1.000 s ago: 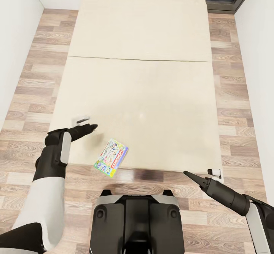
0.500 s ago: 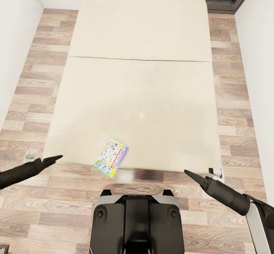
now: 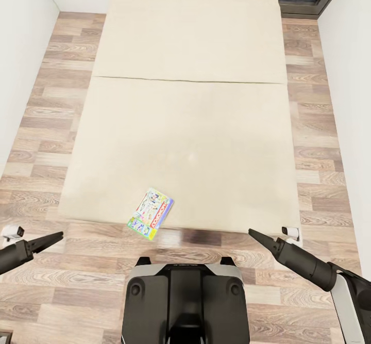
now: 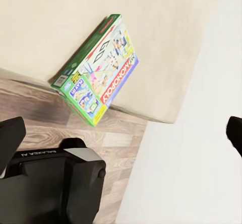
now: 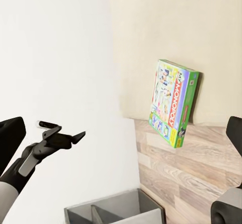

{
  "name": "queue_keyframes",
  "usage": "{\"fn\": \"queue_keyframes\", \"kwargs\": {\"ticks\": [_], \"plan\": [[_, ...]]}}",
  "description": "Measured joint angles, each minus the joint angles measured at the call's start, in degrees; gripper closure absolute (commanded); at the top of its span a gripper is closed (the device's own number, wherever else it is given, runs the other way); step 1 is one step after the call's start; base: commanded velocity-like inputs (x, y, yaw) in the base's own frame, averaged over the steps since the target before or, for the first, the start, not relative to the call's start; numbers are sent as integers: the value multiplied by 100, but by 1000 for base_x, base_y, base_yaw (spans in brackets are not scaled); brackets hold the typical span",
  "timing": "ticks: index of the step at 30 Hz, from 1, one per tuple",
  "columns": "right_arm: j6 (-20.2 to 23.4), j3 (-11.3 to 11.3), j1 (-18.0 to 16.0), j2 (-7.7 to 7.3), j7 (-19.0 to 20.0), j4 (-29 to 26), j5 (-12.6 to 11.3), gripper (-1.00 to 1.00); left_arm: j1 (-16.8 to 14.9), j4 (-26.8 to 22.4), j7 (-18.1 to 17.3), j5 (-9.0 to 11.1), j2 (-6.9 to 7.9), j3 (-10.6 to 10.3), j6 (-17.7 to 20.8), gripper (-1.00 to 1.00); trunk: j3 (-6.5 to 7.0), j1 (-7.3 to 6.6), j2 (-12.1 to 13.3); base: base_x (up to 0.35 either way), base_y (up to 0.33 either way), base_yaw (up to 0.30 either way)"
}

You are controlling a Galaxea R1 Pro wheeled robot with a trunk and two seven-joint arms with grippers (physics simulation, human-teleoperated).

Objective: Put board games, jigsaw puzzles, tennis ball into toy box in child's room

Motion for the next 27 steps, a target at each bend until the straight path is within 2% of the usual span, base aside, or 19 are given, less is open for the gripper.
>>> {"fn": "queue_keyframes", "kwargs": {"ticks": [8,10,16,27], "plan": [[-154,8,0,7,-23,0,9,-100,14,6,-80,16,-1,-13,-9,-100,0,0,0,0,0,0],[-345,12,0,23,-105,1,8,-100,15,6,-108,23,-2,-123,-4,-100,0,0,0,0,0,0],[-411,10,0,43,-133,7,7,-100,14,9,-112,30,2,-350,6,-100,0,0,0,0,0,0],[-453,-13,0,250,-122,-4,13,-100,15,7,-113,35,-3,-429,3,-100,17,0,0,0,0,0]]}}
